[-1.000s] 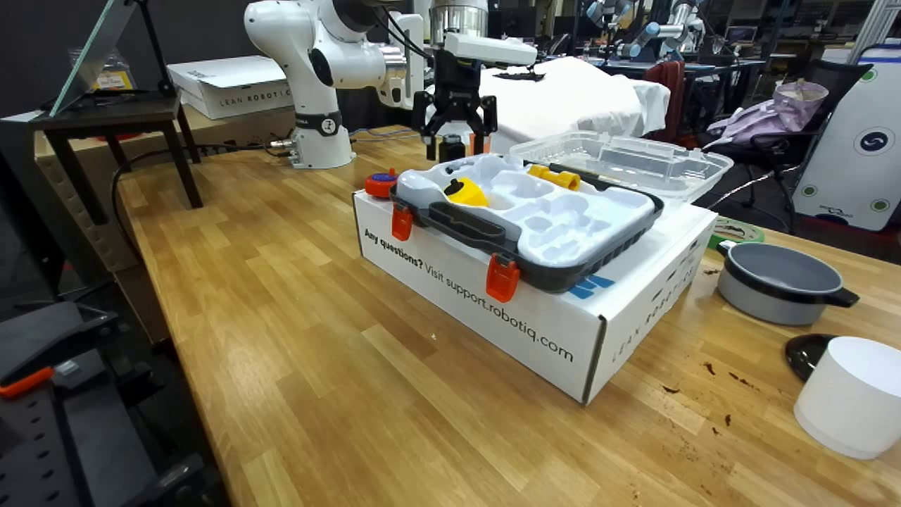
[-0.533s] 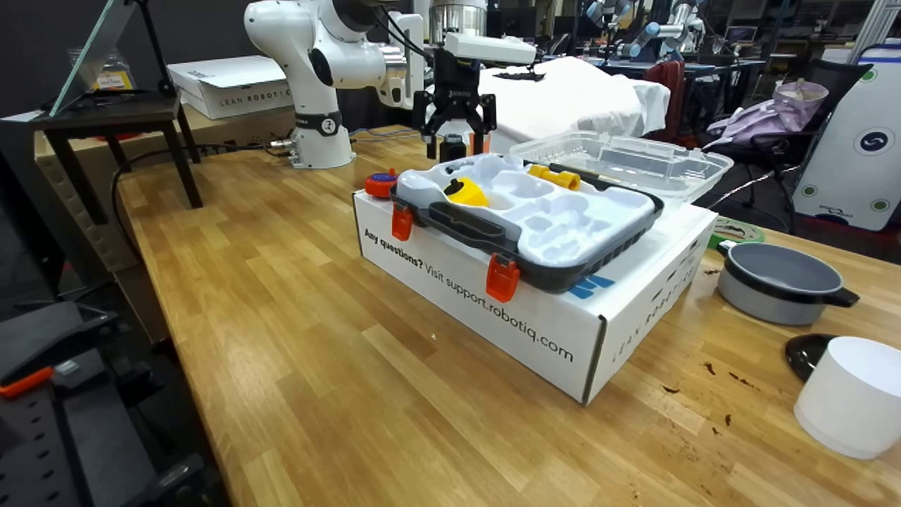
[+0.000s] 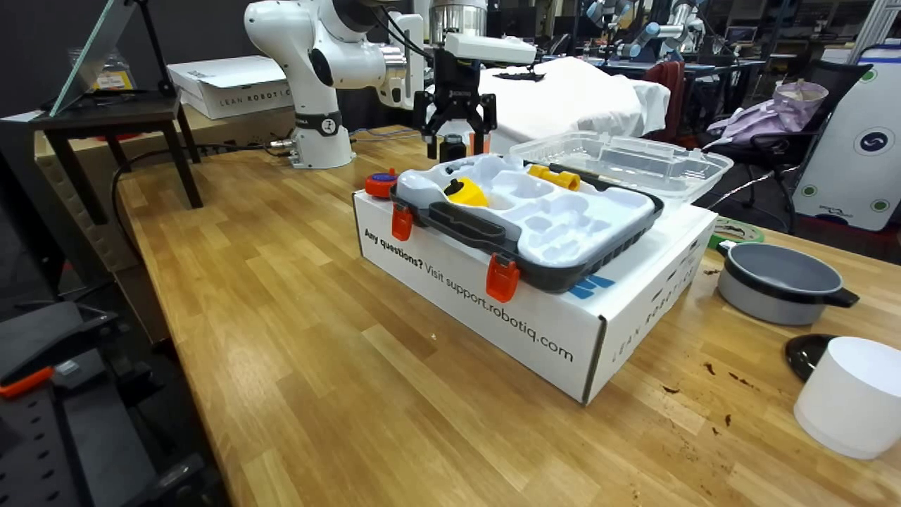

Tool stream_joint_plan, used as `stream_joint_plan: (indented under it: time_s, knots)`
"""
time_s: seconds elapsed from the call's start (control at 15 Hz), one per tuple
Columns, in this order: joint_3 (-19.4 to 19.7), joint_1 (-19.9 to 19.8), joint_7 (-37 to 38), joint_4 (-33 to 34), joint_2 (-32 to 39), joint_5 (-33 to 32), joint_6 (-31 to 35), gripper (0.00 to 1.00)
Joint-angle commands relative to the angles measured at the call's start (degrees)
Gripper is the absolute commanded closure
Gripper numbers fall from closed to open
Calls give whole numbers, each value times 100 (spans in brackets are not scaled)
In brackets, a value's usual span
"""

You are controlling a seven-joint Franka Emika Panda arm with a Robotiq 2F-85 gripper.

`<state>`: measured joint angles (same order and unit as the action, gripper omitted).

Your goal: Pick up the black object from the left side of the table and place it on the white box

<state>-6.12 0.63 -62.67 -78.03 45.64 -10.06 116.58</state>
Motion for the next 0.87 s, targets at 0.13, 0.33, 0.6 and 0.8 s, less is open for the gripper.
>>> stream_joint_plan:
  time_s: [0.13,0.33,0.6,0.8]
  knots:
    - [8,-7,7,-152,-96,-42,339,0]
    - [19,-7,68,-225,-130,-43,545,0]
    - [-3,-13,63,-17,6,47,257,0]
    - [-3,-8,63,-18,10,60,223,0]
